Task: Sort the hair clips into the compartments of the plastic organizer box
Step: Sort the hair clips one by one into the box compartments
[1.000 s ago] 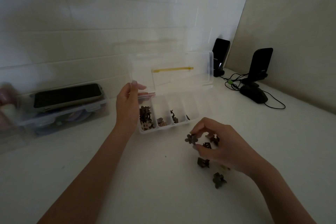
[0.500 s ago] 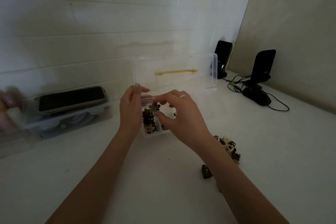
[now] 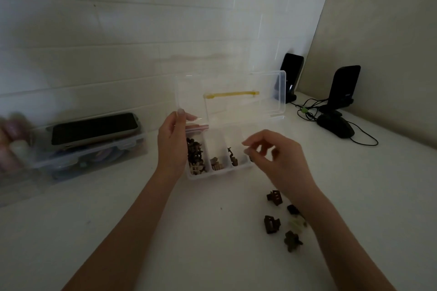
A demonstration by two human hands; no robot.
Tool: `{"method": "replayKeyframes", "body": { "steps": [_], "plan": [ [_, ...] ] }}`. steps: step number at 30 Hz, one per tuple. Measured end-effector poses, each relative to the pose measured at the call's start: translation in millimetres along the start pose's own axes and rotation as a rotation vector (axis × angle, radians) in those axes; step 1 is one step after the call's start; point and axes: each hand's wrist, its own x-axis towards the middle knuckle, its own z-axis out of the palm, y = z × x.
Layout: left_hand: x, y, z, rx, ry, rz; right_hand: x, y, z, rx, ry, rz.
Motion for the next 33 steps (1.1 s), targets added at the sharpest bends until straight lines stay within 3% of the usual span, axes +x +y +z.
{"method": "replayKeyframes", "body": {
  "steps": [13,23,33],
  "plan": [
    [-1.1,0.5,-0.3,-0.004,-0.001,0.030,-54.6,35.1,-47.8,-0.349,-0.418,0.100],
    [0.1,-1.6,-0.9,-0.020,0.002,0.009,-59.6,41.9,-39.6,-0.288,-0.341,0.194],
    [-2.7,3.0,0.0,-0.028,-0.005,0.011,-59.9,30.3,-36.9,0.017,-0.146,0.202]
  ]
}}
